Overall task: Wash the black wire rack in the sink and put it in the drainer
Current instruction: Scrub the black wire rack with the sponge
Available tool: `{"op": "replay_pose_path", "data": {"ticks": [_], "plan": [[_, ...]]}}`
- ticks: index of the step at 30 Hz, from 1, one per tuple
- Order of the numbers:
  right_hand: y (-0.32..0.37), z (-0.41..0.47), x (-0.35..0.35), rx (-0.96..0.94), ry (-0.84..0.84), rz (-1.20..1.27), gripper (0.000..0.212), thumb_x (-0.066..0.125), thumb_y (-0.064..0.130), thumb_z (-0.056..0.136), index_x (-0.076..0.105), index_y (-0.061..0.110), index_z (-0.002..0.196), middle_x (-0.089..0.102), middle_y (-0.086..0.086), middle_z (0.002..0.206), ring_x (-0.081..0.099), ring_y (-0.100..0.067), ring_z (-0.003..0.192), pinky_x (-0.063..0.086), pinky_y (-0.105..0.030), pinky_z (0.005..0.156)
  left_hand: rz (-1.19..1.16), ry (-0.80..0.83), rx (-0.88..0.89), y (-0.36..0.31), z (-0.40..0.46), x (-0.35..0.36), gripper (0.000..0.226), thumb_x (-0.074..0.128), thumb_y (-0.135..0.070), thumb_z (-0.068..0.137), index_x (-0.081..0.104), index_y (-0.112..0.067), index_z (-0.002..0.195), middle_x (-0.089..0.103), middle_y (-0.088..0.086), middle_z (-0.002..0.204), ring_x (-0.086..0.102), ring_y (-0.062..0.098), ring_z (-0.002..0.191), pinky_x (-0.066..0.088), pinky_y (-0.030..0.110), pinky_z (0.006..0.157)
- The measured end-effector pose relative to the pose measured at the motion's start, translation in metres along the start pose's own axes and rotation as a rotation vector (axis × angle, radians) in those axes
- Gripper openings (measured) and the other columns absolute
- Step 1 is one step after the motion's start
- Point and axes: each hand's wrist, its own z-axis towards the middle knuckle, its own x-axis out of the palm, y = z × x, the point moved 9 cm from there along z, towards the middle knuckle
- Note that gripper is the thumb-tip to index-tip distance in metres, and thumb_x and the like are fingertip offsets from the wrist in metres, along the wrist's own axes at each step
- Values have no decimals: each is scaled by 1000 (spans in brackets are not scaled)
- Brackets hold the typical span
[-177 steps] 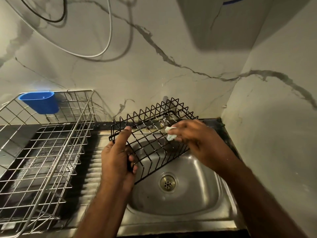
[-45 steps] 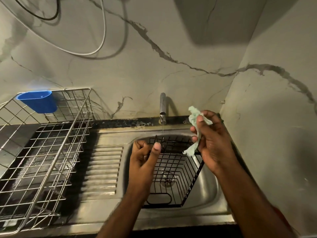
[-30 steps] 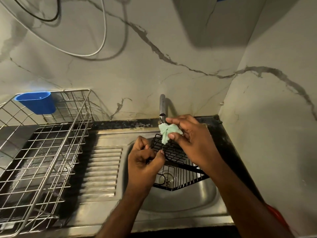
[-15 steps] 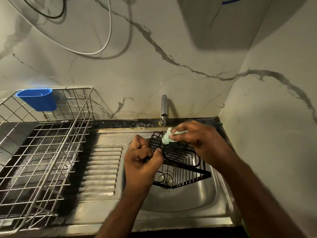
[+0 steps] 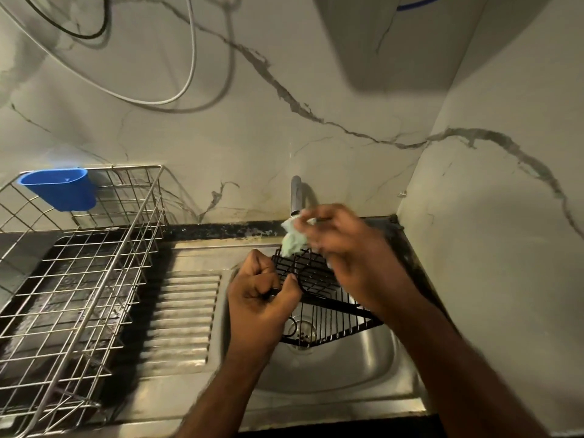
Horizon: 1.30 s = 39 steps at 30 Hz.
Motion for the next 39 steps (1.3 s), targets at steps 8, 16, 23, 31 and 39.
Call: {"op": "replay_pose_path", "data": {"ticks": [8,16,23,31,39], "plan": [[-20,-19,13,-46,131,-24,60,65,-17,78,70,25,120,65,5,126,50,-4,113,55,-25,83,7,-115,27,-8,1,-15,42,68,-12,79,37,-18,51,40,-13,71,39,6,64,34,19,58],[-69,-32,-20,120,-10,-35,46,68,-23,76,79,14,101,71,0,113,60,-15,106,49,-27,90,-4,-195,-8,1,7,-30,42,68,-14,78,39,-29,51,36,-4,71,36,8,67,32,18,60],[-8,-9,0,42,12,-14,66,61,-19,82,60,20,135,59,-5,131,53,-17,118,49,-23,92,64,-142,6,2,1,-15,45,68,-10,79,34,-2,50,37,-5,69,37,9,65,32,23,57],[-43,-28,-4,33,37,-6,42,66,-13,81,77,19,106,69,3,119,57,-13,108,51,-26,88,-23,-250,-60,2,8,-31,48,69,-11,79,34,-30,51,35,-6,72,34,9,67,31,20,59],[-23,-16,-23,118,-123,-27,45,67,-12,84,74,19,116,67,1,119,60,-15,110,43,-12,93,45,-251,-85,5,7,-25,55,74,-1,89,38,-18,51,37,-5,73,38,6,70,36,17,65]]}}
